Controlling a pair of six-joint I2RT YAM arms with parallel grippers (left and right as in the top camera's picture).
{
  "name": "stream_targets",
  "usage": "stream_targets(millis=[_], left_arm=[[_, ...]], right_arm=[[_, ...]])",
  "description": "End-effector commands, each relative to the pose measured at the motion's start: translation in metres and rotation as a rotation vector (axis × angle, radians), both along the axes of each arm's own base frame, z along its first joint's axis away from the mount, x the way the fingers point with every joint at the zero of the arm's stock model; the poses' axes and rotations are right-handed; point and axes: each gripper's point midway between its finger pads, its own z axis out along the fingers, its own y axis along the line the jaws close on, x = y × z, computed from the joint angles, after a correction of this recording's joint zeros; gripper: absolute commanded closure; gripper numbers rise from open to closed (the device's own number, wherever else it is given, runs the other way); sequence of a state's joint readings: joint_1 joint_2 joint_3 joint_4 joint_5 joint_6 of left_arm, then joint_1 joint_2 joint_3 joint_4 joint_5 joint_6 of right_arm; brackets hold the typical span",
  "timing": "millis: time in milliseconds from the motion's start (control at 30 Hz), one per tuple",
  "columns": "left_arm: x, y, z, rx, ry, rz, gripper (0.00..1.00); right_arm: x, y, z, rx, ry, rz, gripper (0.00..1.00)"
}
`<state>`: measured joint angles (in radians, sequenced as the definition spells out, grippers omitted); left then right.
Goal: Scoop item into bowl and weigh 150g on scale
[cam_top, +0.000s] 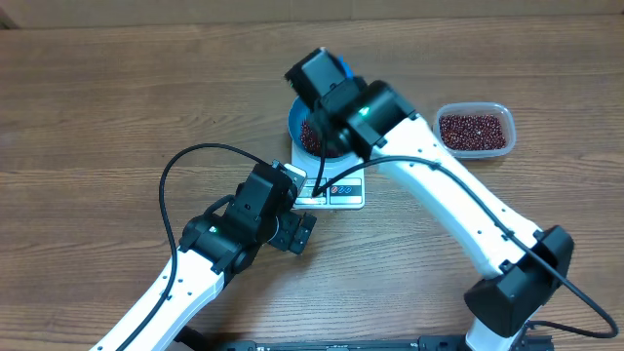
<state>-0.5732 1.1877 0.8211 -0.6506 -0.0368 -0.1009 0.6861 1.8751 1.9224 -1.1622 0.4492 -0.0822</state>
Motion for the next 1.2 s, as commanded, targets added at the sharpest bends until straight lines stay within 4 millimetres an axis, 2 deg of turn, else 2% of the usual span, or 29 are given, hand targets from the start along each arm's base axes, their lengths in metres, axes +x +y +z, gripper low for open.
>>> stream_targets(millis=[0,100,133,167,267,333,367,400,433,600,733,933,1167], left_arm=[[0.005,-0.003,0.008,-0.012,-0.018,-0.008,0.0],[0.005,-0.003,0.008,-0.012,-0.018,-0.008,0.0],[0.005,-0.003,0.008,-0.012,-0.018,-0.008,0.0],[0.005,-0.003,0.008,-0.012,-0.018,-0.008,0.0],[0.005,-0.003,0.008,-0.012,-0.018,-0.008,0.0],[0.005,-0.003,0.008,-0.012,-0.018,-0.008,0.0],[0.005,-0.003,0.008,-0.012,-0.018,-0.008,0.0],[0.005,-0.003,0.008,-0.012,-0.018,-0.008,0.0],[0.005,-0.003,0.008,-0.012,-0.018,-0.008,0.0],[0.005,-0.003,0.008,-0.012,-0.018,-0.008,0.0],[0.005,-0.003,0.008,-0.012,-0.018,-0.008,0.0],[0.005,-0.003,0.008,-0.012,-0.018,-0.008,0.0],[0.005,-0.003,0.008,-0.012,-0.018,-0.008,0.0]], right_arm=[[0.012,-0.02,0.046,0.168,-0.016,-0.03,0.96],[0.017,-0.055,0.061,0.247,0.017,-0.084,0.96],[0.019,-0.078,0.063,0.284,0.041,-0.124,0.96],[0.02,-0.09,0.062,0.302,0.057,-0.146,0.96],[0.022,-0.124,0.056,0.355,0.111,-0.214,0.96],[0.022,-0.155,0.05,0.376,0.142,-0.287,0.96],[0.021,-0.182,0.047,0.374,0.156,-0.352,0.96],[0.02,-0.19,0.045,0.371,0.161,-0.369,0.96],[0.017,-0.218,0.04,0.362,0.174,-0.443,0.96],[0.013,-0.275,0.015,0.294,0.237,-0.602,0.96],[0.015,-0.29,-0.013,0.209,0.297,-0.652,0.96],[0.009,-0.292,-0.05,0.168,0.404,-0.671,0.96],[0.002,-0.293,-0.071,0.152,0.464,-0.694,0.96]])
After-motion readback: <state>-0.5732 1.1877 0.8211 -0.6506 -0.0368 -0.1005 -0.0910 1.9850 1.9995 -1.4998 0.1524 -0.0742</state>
